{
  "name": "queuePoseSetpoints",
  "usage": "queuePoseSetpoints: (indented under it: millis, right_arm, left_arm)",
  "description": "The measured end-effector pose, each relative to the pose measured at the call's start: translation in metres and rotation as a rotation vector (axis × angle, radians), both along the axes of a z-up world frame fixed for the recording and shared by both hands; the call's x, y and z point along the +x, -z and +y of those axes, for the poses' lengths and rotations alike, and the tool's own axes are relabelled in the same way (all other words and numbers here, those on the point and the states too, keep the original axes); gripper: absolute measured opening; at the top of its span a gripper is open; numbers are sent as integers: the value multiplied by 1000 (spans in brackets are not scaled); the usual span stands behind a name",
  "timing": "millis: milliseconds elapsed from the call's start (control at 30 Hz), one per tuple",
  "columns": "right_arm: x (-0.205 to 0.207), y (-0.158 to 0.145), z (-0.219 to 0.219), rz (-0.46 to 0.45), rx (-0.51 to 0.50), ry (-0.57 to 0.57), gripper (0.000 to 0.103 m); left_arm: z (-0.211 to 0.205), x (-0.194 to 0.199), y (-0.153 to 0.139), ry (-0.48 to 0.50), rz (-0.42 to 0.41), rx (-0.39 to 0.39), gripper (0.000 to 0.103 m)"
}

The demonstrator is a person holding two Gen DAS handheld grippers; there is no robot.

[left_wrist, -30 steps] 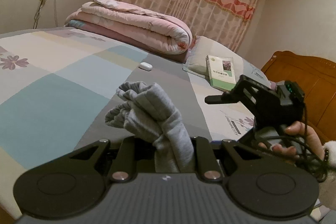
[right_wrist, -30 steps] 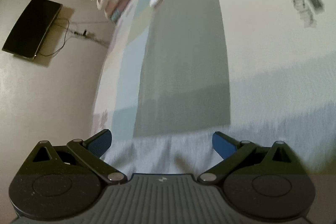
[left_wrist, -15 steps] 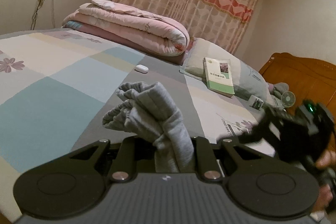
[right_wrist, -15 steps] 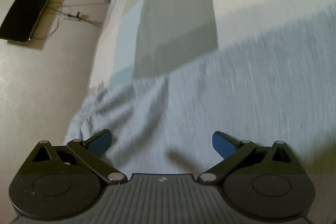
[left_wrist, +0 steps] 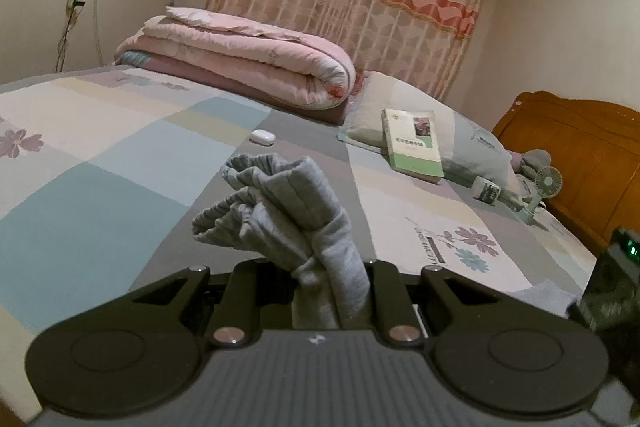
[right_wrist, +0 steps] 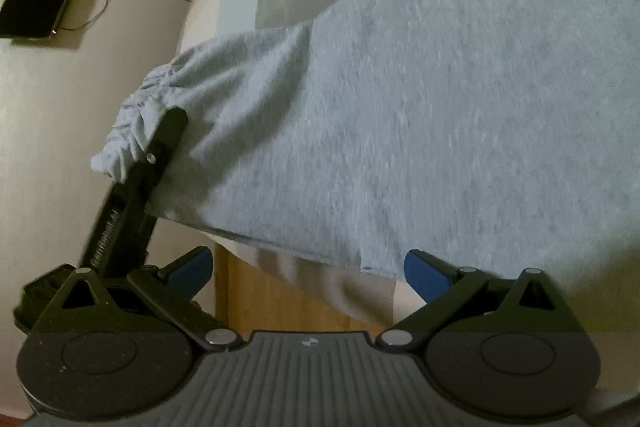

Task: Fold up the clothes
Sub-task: 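Lift the held cuffs up with the left gripper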

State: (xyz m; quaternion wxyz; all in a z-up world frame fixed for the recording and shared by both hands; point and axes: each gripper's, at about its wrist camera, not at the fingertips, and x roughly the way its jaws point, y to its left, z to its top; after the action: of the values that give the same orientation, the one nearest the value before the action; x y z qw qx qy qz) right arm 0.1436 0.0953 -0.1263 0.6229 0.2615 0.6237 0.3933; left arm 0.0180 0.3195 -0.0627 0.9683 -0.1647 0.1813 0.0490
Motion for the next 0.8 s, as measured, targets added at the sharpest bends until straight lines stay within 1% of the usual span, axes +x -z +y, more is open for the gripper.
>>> queuePoseSetpoints:
  millis: [33, 133, 267, 333, 400, 467, 500, 633, 800]
  right_arm:
    - [2, -5, -6, -18, 1, 8, 103]
    - [8, -22, -33, -108, -24, 43, 103]
    - [19, -38, -74, -243, -122, 118, 103]
    - [19, -35, -94, -290, -171, 147, 103]
    - [19, -35, -103, -324, -220, 169, 103]
    - [19, -33, -103, -342, -275, 179, 103]
    - [18, -31, -102, -344, -283, 178, 103]
    - [18, -27, -104, -338, -280, 175, 103]
    - [23, -30, -105, -314, -253, 181, 103]
  left_arm:
    - [-2, 0, -2, 5, -3, 5, 16]
    - [-9, 2, -7, 21, -9, 13, 16]
    - [-22, 5, -11, 50, -8, 25, 16]
    - [-30, 7, -13, 70, -9, 28, 16]
    - [-38, 9, -15, 93, -8, 34, 16]
    - [-44, 11, -16, 109, -7, 34, 16]
    - [-47, 12, -17, 116, -7, 34, 16]
    - [-57, 16, -19, 144, -6, 32, 16]
    - [-68, 20, -19, 173, -1, 29, 16]
